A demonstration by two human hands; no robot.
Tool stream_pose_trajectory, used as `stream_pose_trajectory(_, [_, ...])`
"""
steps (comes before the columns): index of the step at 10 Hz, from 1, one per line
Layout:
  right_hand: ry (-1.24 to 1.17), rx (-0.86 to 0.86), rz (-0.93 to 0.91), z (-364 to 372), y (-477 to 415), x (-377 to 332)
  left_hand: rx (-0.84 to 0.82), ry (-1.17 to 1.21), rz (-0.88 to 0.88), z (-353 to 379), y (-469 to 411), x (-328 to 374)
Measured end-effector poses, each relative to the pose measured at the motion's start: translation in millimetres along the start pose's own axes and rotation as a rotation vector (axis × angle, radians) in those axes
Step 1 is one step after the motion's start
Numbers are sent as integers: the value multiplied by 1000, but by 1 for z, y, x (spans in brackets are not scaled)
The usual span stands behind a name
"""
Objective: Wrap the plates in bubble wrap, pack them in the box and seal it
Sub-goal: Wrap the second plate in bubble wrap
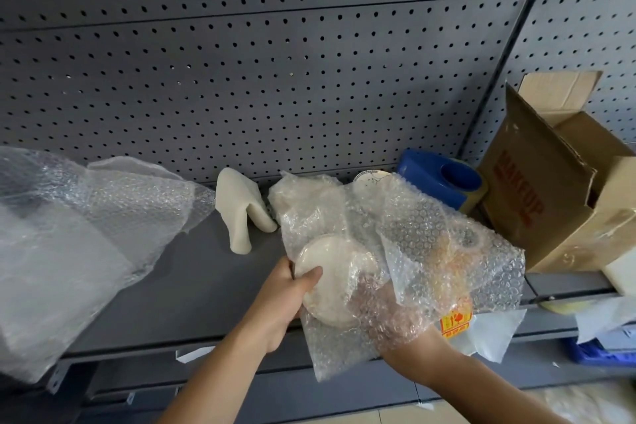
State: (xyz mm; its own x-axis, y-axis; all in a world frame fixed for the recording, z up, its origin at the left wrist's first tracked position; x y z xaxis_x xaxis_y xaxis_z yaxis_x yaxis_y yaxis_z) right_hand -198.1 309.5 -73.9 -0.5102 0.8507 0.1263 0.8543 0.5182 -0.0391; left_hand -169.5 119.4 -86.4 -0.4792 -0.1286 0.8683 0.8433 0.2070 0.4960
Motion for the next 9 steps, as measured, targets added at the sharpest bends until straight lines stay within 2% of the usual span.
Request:
stream_pose_trajectory(1, [-404,-242,31,-19,12,-10,83,-28,74,-9,1,3])
stream_pose_trajectory(2, [-536,-137,-39,-32,14,-5,146,-10,136,-21,7,15])
stream_pose_trajectory(3, [-685,-191,32,-40,20,16,184,9,231,-32,20,37])
stream_pose_trajectory(5, [-1019,-165,15,-131,31,35,294,-75,343,-72,48,75])
stream_pose_trajectory(6, [-1175,202,-76,-196,25,30,325,-143,390,-84,59,91])
stream_pose_trajectory(7, [-1172,307,-213,-219,7,-10,326,-180,413,-84,72,102])
stream_pose_trajectory(8, [-1040,157,-179,-192,-18,-45,319,-170,446,-82,79,107])
stream_pose_trajectory(9, [-955,83,-81,-165,-33,-52,320,-178,489,-80,87,115])
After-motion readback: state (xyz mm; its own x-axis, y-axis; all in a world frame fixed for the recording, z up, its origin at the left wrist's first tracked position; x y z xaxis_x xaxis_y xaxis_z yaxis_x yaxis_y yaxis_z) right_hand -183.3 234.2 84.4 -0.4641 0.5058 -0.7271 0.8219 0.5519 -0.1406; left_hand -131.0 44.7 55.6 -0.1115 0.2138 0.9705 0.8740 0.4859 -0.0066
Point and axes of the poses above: each hand's wrist, its own y-axis away from the middle knuckle, its own z-axis out of the palm, x = y × z, the point moved 9 cm from there along -y, towards the middle knuckle, and after that the axes turned 1 degree about z, right-handed, at the moved point
